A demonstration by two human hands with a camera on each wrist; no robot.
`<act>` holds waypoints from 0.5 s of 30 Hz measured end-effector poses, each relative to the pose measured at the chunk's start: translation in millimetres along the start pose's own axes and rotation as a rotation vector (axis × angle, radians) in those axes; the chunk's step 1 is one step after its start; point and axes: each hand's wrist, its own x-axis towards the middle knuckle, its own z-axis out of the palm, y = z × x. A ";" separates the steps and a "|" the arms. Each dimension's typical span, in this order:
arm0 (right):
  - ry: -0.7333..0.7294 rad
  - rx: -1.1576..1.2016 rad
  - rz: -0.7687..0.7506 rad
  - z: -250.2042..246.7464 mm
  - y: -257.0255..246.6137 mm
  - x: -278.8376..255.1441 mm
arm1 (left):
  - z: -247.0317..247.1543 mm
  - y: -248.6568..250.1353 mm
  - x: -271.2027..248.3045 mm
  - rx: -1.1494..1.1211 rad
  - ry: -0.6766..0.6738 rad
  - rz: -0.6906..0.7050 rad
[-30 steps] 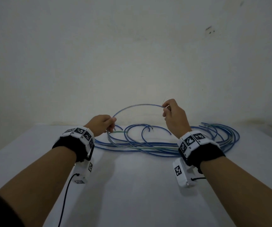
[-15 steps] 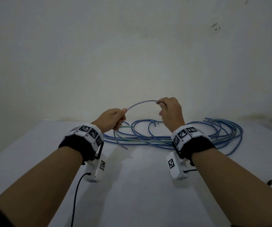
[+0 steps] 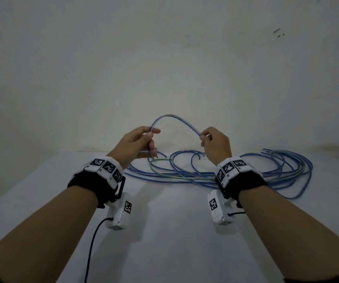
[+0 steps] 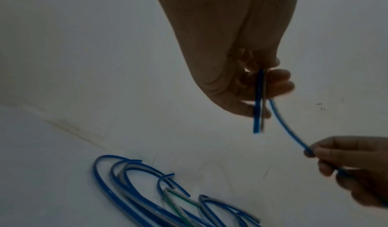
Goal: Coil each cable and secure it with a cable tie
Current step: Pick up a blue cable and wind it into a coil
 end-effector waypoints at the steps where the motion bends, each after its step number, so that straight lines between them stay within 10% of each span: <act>1: -0.064 -0.021 0.001 0.3 1.0 -2.4 | 2.9 2.4 0.7 -0.009 0.037 0.026; 15: -0.612 -0.397 -0.421 -24.6 -17.5 -41.5 | 56.0 3.3 3.4 0.301 0.146 0.193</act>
